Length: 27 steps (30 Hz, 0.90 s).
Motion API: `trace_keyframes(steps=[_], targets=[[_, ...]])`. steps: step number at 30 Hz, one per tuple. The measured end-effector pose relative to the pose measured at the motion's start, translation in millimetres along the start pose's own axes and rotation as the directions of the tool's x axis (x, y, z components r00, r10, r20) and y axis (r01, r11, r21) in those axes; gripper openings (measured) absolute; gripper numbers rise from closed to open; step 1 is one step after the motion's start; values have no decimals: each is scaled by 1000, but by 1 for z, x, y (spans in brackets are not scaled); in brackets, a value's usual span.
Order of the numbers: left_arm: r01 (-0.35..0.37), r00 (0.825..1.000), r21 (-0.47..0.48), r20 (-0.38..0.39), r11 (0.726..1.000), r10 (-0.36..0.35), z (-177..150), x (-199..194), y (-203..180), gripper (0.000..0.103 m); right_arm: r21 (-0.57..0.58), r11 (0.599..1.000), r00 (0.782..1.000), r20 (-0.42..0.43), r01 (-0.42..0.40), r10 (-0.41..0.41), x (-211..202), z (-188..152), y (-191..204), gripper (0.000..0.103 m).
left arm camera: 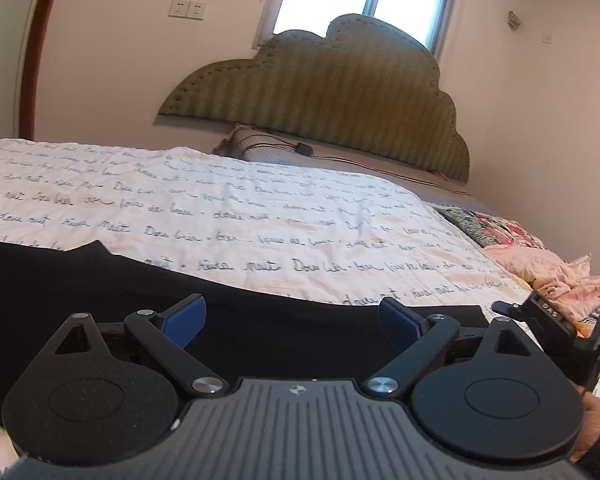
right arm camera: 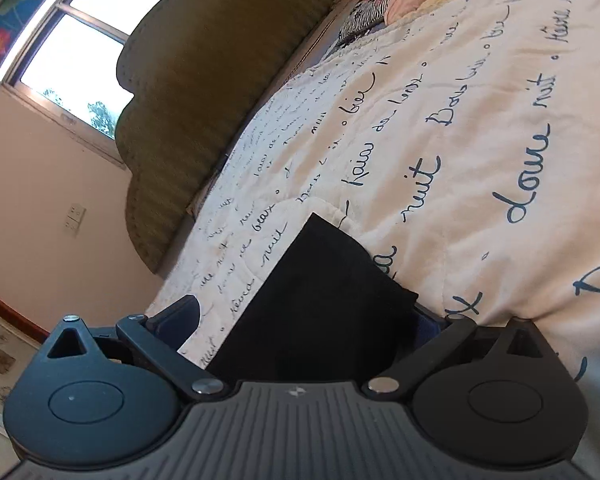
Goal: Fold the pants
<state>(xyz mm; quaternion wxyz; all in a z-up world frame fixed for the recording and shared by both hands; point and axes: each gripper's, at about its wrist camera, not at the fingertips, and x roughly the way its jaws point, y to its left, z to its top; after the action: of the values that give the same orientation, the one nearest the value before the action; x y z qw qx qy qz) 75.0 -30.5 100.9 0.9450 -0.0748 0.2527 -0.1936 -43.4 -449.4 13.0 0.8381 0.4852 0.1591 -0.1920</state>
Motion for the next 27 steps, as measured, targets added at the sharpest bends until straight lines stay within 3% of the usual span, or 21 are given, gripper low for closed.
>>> trace_keyframes(steps=[3, 6, 7, 8, 9, 10, 15, 17, 19, 20, 23, 24, 27], targets=[[22, 1000, 30, -2, 999, -22, 1, 5, -9, 95, 27, 998, 988, 148, -56, 51, -12, -12, -10, 103], [36, 999, 56, -5, 998, -36, 2, 11, -17, 95, 24, 997, 989, 128, -78, 74, -13, -7, -15, 98], [42, 999, 59, -6, 997, -41, 3, 13, -19, 95, 52, 994, 988, 124, -99, 92, -12, -6, -21, 58], [48, 999, 63, -8, 997, -47, 3, 16, -21, 95, 116, 986, 990, 79, -122, 113, -6, -4, -33, 10], [53, 999, 66, -13, 996, -52, 3, 20, -24, 95, 229, 963, 990, 46, -143, 136, 2, -4, -51, 10], [59, 998, 70, -17, 996, -58, 4, 24, -27, 95, 290, 938, 981, 67, -192, 180, 2, -4, -63, 10], [134, 991, 85, -36, 987, -131, 21, 52, -53, 95, 188, 969, 985, 79, -164, 151, -4, -5, -50, 10], [202, 978, 52, -62, 978, -199, 39, 71, -69, 95, 133, 980, 986, 87, -150, 139, -7, -7, -42, 10], [291, 948, -20, -128, 957, -291, 60, 98, -91, 95, 40, 992, 989, 89, -121, 117, -11, -9, -28, 10], [336, 923, -62, -179, 940, -342, 70, 115, -104, 95, -16, 994, 990, 90, -104, 105, -12, -11, -20, 10], [406, 822, -147, -373, 902, -431, 85, 171, -153, 95, -204, 977, 992, 96, -55, 76, -17, -21, 11, 10], [405, 790, -138, -446, 904, -422, 84, 189, -170, 93, -254, 966, 993, 99, -43, 70, -19, -24, 19, 10], [384, 754, -6, -575, 923, -317, 67, 229, -217, 87, -351, 936, 992, 106, -22, 63, -22, -33, 32, 10]])
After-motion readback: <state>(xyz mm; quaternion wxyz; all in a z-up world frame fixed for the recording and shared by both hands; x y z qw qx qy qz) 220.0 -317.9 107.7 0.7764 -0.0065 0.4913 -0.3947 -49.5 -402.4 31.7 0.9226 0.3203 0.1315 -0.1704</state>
